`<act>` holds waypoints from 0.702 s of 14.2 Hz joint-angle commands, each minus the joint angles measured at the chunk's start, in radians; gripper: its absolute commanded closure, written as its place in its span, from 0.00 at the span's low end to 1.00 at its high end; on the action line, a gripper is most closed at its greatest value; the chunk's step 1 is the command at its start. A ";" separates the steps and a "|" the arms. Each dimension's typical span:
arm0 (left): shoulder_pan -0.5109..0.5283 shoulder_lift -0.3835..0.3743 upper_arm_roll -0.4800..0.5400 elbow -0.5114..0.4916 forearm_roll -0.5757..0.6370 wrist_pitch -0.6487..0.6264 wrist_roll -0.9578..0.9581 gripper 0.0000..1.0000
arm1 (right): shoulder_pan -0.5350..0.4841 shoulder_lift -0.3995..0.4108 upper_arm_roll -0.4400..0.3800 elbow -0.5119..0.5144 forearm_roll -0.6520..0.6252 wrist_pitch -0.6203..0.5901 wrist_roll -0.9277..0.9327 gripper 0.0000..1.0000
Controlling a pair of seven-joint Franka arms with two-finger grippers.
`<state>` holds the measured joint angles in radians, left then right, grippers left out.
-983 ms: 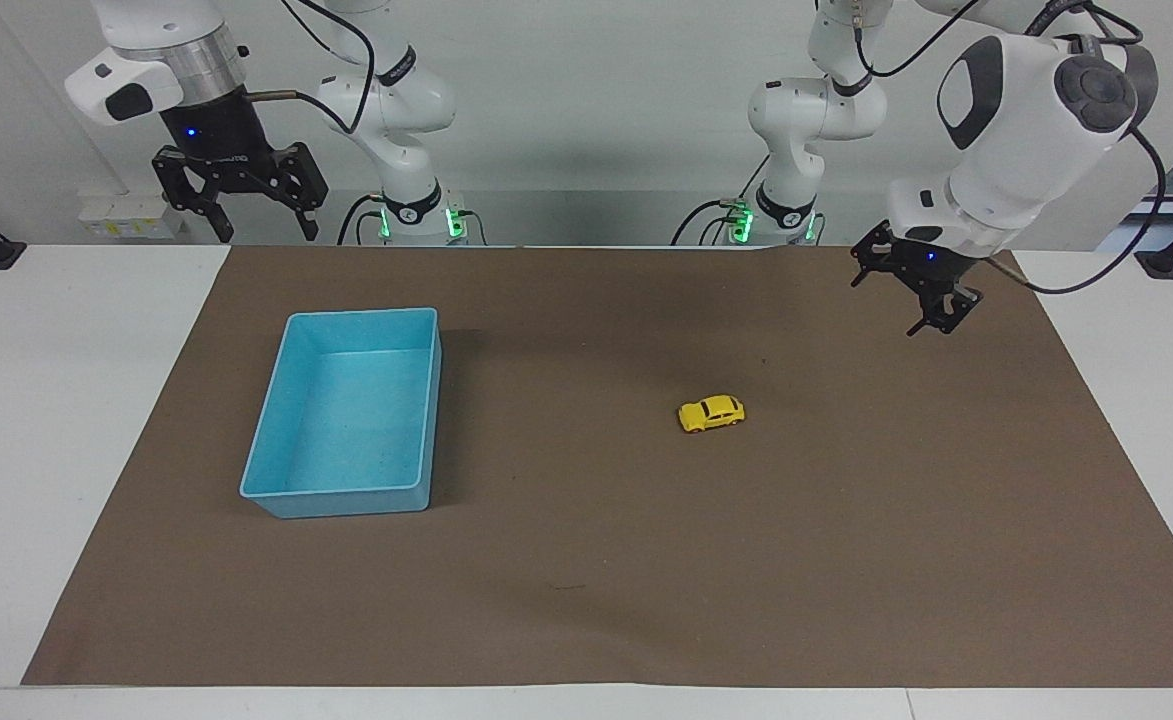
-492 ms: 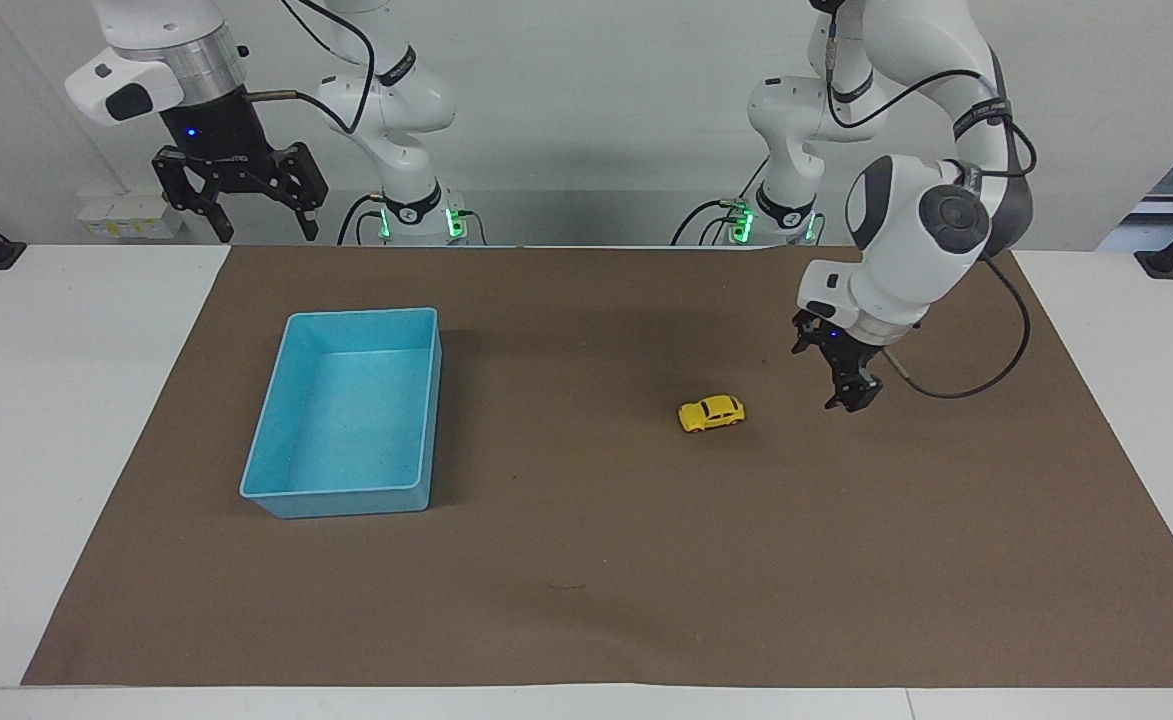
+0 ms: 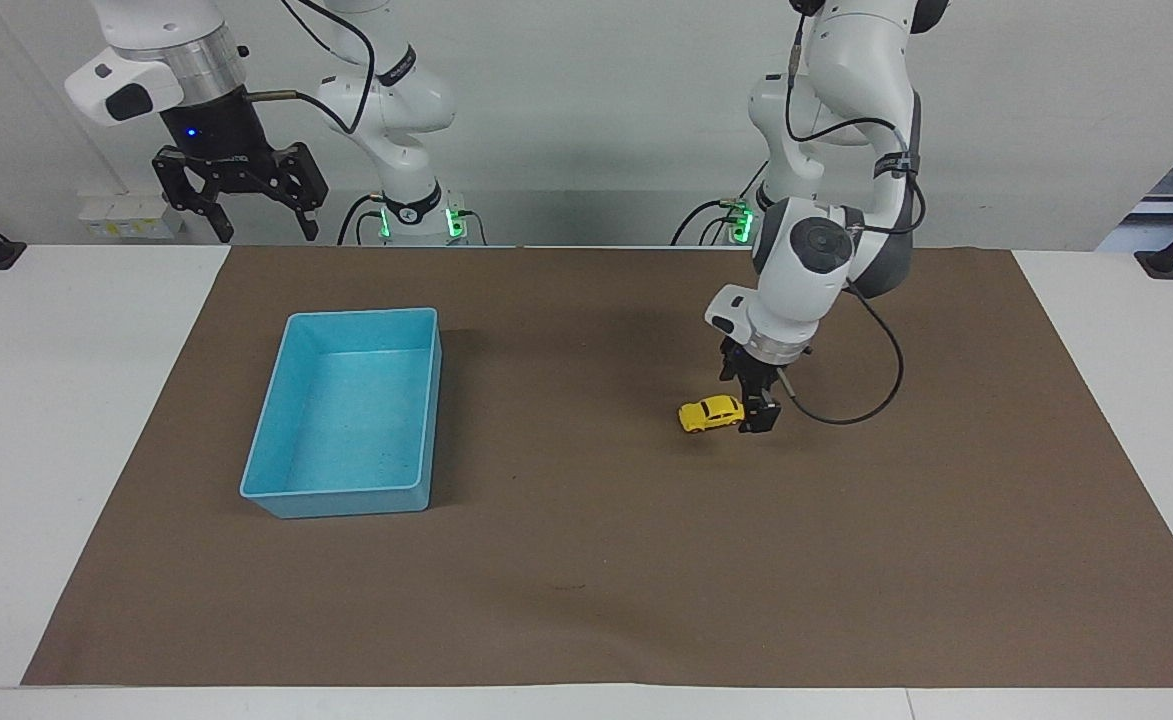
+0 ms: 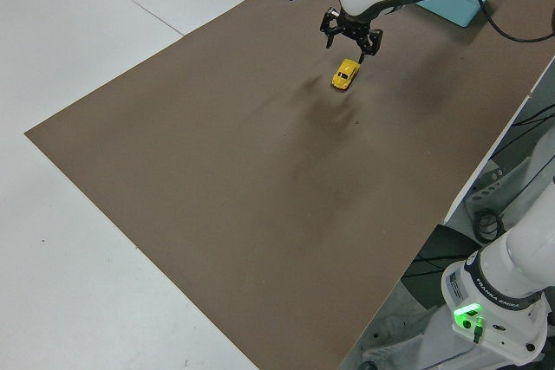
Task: Wind up and store yellow beetle car
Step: 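Reach the left gripper down onto the yellow beetle car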
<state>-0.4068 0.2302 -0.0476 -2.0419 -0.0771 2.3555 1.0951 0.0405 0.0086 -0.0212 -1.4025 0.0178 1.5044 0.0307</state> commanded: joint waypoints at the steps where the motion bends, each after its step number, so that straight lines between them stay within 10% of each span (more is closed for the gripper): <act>1: -0.027 -0.015 0.022 -0.101 -0.009 0.122 0.000 0.00 | -0.014 -0.018 0.007 -0.020 0.014 -0.006 -0.025 0.00; 10: -0.047 -0.028 0.025 -0.155 -0.009 0.194 -0.058 0.04 | -0.014 -0.018 0.007 -0.020 0.013 -0.004 -0.025 0.00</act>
<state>-0.4173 0.2305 -0.0468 -2.1712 -0.0771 2.5338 1.0589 0.0405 0.0086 -0.0212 -1.4025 0.0178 1.5044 0.0307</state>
